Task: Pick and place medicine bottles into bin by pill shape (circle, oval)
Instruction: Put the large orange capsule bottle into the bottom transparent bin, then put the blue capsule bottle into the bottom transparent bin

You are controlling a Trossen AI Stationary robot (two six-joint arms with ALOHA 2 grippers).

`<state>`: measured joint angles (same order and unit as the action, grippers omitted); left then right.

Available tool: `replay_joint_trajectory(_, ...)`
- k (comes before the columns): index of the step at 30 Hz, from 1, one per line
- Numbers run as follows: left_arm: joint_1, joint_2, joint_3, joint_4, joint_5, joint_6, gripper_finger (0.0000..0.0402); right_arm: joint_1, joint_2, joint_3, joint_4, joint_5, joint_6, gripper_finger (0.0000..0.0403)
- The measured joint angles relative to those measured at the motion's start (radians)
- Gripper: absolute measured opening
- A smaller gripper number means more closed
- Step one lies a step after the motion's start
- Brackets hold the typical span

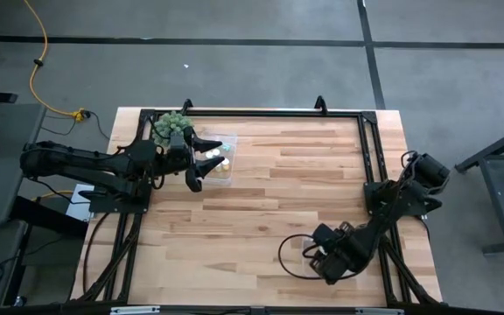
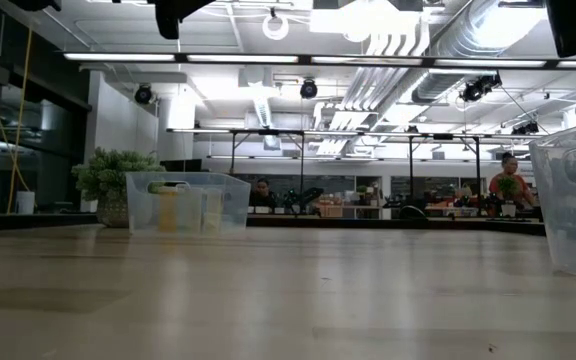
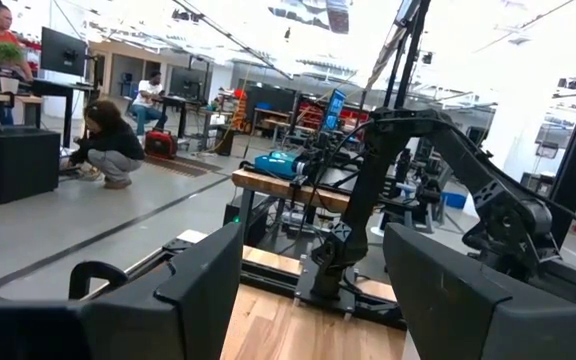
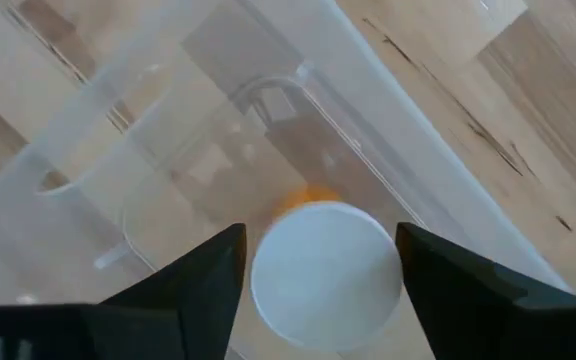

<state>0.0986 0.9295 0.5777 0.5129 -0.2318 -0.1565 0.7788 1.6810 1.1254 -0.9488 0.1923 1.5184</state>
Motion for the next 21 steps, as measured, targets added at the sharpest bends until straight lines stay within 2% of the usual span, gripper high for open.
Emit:
replay_joint_trajectory(5, 0.000, 0.000, 0.000, 0.000, 0.000, 0.000, 0.0231, 0.000, -0.025, 0.016, -0.020, -0.002, -0.020, 0.0277)
replay_joint_trajectory(10, 0.000, 0.000, 0.000, 0.000, 0.000, 0.000, 0.0231, 0.001, -0.148, 0.047, -0.069, 0.049, -0.123, 0.0282)
replay_joint_trajectory(13, 0.000, 0.000, 0.000, 0.000, 0.000, -0.018, 0.0231, -0.017, -0.261, 0.052, -0.071, 0.140, -0.172, 0.0282)
replay_joint_trajectory(16, 0.000, 0.000, 0.000, 0.000, 0.000, -0.023, 0.0231, -0.082, -0.366, 0.052, -0.064, 0.307, -0.234, 0.0282)
replay_joint_trajectory(19, 0.000, 0.000, 0.000, 0.000, 0.000, -0.024, 0.0231, -0.184, -0.455, 0.052, 0.009, 0.458, -0.395, 0.0282)
replay_joint_trajectory(21, 0.000, 0.000, 0.000, 0.000, 0.002, -0.024, 0.0231, -0.266, -0.504, 0.033, 0.101, 0.476, -0.536, 0.0282)
